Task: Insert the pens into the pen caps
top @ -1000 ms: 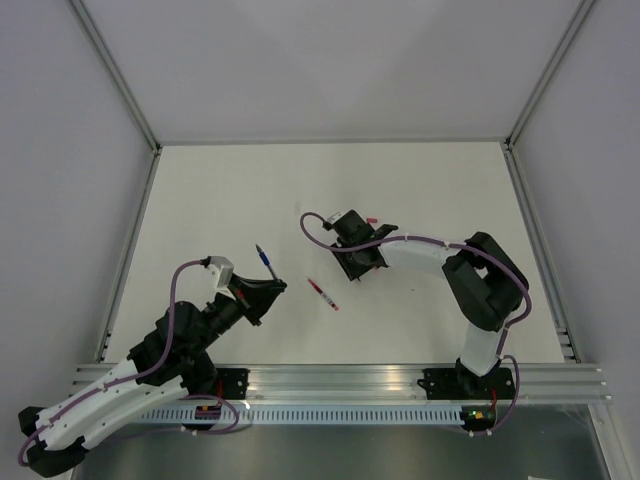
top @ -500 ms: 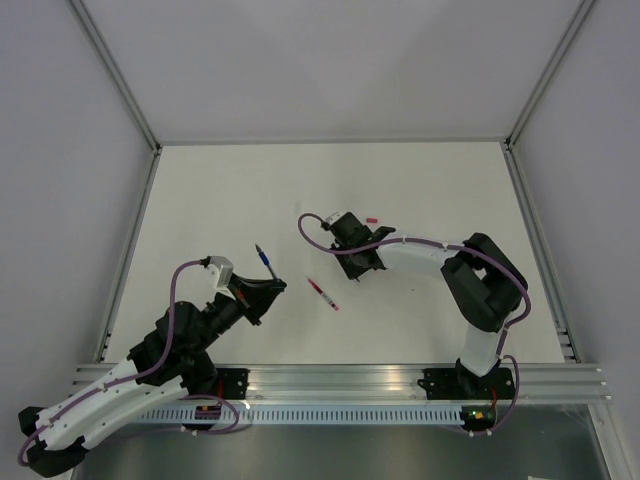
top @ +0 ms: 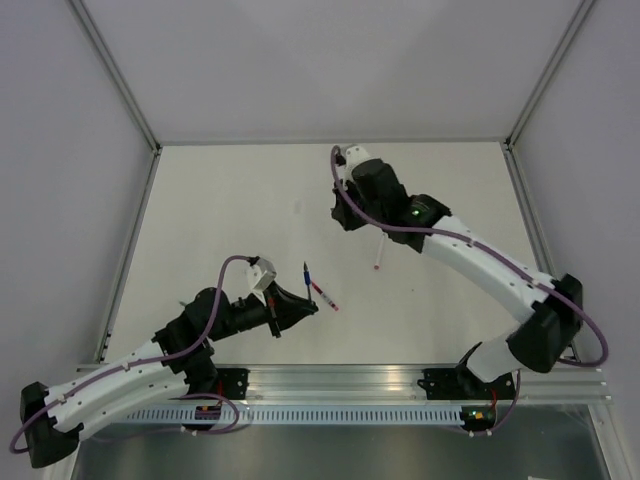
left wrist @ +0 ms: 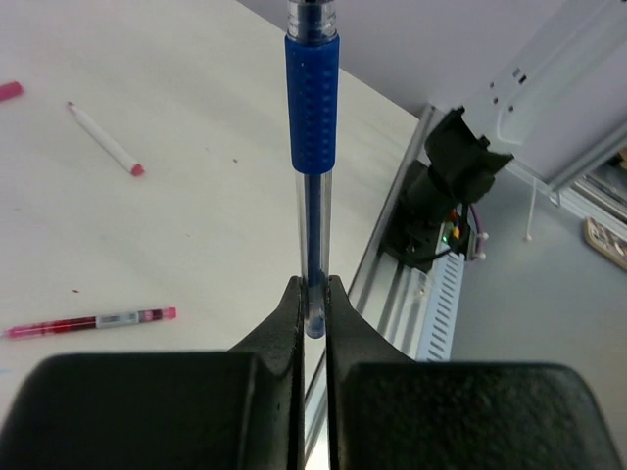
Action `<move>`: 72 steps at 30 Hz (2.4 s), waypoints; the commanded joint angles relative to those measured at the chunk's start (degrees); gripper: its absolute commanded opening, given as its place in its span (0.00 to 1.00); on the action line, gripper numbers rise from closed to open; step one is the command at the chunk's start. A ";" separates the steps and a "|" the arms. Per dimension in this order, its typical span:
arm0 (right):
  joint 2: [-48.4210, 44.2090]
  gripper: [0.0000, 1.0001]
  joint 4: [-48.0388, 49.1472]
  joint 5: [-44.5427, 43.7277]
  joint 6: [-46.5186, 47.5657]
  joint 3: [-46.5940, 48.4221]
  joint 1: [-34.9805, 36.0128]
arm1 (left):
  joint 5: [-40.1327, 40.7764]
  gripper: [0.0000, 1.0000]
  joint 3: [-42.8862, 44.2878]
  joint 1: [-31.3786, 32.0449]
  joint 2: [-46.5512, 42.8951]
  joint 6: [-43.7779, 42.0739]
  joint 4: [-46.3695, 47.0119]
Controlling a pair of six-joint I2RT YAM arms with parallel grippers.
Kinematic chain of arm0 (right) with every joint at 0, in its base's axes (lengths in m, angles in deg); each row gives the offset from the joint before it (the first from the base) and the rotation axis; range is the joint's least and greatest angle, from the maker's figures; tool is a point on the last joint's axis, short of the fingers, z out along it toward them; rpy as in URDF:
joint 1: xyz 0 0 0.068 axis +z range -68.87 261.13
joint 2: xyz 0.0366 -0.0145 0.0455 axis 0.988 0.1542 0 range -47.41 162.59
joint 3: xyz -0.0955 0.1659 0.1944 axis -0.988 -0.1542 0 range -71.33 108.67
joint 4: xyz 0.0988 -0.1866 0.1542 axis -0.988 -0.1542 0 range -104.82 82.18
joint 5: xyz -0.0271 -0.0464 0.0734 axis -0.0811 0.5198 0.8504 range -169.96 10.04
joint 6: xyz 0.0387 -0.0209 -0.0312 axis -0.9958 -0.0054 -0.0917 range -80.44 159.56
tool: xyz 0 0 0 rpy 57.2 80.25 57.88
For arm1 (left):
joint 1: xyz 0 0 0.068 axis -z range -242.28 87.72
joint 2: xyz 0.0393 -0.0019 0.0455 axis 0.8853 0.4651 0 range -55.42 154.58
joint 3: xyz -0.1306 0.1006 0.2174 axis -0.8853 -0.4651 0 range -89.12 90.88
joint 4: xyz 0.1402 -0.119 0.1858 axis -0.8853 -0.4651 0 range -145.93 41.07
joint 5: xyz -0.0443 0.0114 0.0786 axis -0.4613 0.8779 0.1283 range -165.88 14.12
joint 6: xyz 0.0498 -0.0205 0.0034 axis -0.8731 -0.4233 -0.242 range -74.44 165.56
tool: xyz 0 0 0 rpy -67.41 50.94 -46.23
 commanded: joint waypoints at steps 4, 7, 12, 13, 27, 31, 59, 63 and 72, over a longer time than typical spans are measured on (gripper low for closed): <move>-14.03 0.00 13.36 17.52 -4.21 -5.16 0.15 | -14.60 0.02 1.15 -0.11 6.86 -1.64 8.40; -17.64 0.00 18.02 22.80 -4.74 -9.30 0.15 | -16.02 0.02 0.80 -0.11 7.65 -1.02 10.08; -22.82 0.00 24.61 28.51 -5.71 -14.48 0.15 | -18.56 0.02 -0.52 -0.02 7.74 0.91 13.86; -23.70 0.00 26.37 29.48 -6.41 -15.72 0.24 | -19.26 0.02 -0.78 -0.11 7.74 1.44 14.91; -33.82 0.00 47.57 34.32 -18.80 -30.05 1.29 | -17.60 0.02 3.08 -0.11 10.20 2.85 15.45; -35.49 0.00 50.55 34.50 -20.21 -32.07 1.73 | -17.34 0.02 3.43 -0.02 11.34 3.99 17.81; -39.27 0.00 55.22 32.74 -20.65 -38.23 3.32 | -18.39 0.02 6.95 -0.11 18.11 5.31 22.22; -39.44 0.00 54.96 33.00 -20.74 -38.23 3.40 | -18.30 0.02 7.21 -0.02 18.02 5.40 22.22; -40.41 0.00 54.43 32.65 -19.86 -39.81 3.76 | -17.69 0.02 7.92 -0.11 17.93 5.14 22.30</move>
